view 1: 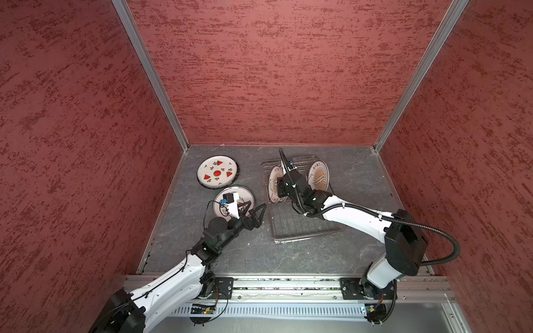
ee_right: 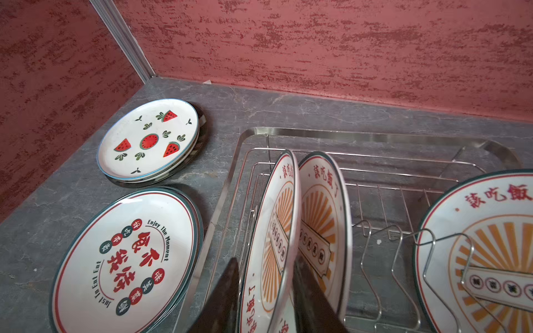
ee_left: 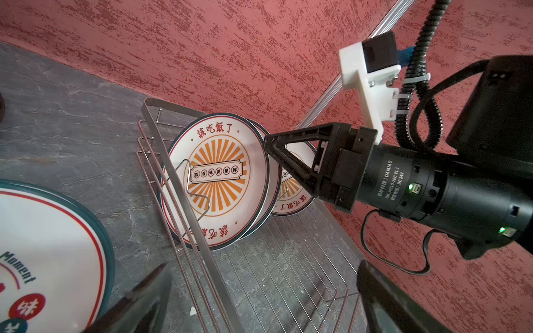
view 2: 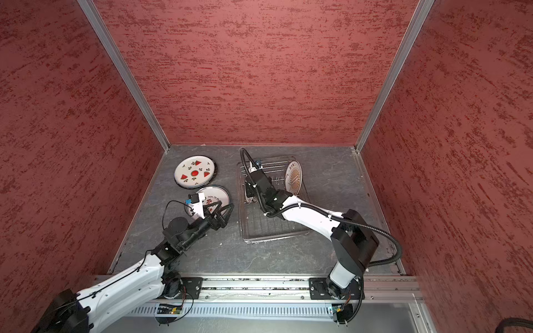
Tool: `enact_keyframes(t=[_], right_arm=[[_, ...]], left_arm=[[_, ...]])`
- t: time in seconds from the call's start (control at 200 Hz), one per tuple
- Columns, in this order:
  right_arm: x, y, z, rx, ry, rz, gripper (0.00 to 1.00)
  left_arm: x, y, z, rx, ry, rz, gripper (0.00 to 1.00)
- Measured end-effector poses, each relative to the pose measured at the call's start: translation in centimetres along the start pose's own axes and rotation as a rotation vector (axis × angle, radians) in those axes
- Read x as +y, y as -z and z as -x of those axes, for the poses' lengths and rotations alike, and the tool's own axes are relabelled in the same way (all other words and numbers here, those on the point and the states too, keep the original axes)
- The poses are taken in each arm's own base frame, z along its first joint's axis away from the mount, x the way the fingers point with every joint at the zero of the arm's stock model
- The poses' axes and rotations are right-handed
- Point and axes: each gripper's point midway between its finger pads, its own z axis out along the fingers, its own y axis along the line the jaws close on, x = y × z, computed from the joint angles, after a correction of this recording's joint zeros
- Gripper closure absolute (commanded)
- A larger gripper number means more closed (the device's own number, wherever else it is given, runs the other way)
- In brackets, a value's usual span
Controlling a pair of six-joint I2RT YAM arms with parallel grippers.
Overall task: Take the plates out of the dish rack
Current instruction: 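Reach the right gripper down into the rack toward the next sunburst plate, then grasp the top rim of the sunburst plate with the right gripper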
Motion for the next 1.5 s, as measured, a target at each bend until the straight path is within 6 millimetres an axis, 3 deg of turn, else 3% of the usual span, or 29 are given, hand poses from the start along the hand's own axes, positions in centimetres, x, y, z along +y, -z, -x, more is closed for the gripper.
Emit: enact_keyframes(t=[0.24,0.626,1.498], right_arm=[[-0.5,-1.4,-0.8,0.033,0.005,-0.052,0.80],[-1.9,-4.1,-1.6,0.064,0.026,-0.192,0.79],[-2.7,-3.9,0.5,0.011,0.072,-0.277,0.91]], left_arm=[[-0.2,0.2,0.5,-0.019,-0.001,-0.005,0.01],[0.3,0.2,0.3,-0.027,-0.001,0.023,0.01],[0.9,0.7,0.8,-0.058,-0.001,0.055,0.01]])
